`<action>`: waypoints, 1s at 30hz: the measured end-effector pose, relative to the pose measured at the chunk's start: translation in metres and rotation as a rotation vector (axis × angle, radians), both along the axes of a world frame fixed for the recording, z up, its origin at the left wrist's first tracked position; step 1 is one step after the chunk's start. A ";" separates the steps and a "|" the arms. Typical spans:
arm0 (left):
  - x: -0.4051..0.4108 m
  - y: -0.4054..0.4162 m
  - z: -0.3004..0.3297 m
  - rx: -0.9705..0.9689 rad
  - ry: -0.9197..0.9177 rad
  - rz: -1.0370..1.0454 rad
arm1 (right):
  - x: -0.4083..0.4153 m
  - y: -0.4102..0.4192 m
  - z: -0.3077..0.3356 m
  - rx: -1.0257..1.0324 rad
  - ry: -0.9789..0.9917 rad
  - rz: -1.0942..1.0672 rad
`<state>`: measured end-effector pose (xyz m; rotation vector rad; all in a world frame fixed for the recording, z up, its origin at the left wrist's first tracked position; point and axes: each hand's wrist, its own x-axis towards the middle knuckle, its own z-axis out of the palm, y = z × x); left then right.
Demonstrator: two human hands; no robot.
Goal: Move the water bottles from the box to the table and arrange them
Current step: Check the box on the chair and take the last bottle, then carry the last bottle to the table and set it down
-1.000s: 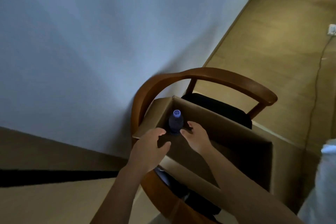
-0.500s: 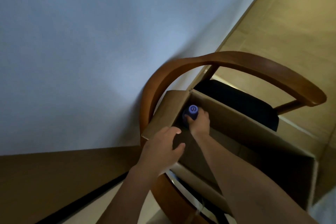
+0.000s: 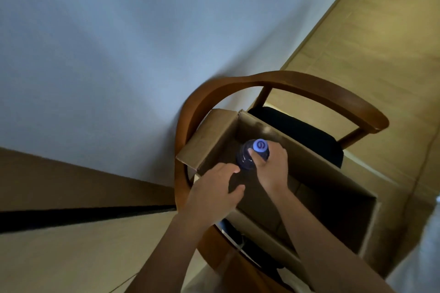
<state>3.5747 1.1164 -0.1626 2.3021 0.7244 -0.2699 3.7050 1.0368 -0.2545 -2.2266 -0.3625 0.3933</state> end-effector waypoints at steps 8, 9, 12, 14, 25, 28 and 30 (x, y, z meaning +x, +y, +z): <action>-0.058 -0.094 0.037 0.074 -0.108 0.154 | -0.057 -0.099 0.119 0.354 -0.120 0.104; -0.068 -0.106 0.040 0.075 -0.131 0.190 | -0.064 -0.111 0.133 0.376 -0.135 0.146; -0.098 -0.140 0.052 0.005 -0.217 0.342 | -0.086 -0.141 0.168 0.400 -0.204 0.330; -0.119 -0.161 0.062 -0.023 -0.289 0.448 | -0.108 -0.156 0.187 0.437 -0.132 0.432; -0.268 -0.226 0.114 -0.123 -0.801 0.961 | -0.264 -0.164 0.238 0.654 0.155 1.016; -0.317 -0.243 0.117 -0.075 -0.920 1.102 | -0.318 -0.161 0.251 0.664 0.097 1.217; -0.357 -0.256 0.119 -0.026 -0.988 1.210 | -0.362 -0.157 0.258 0.616 0.174 1.357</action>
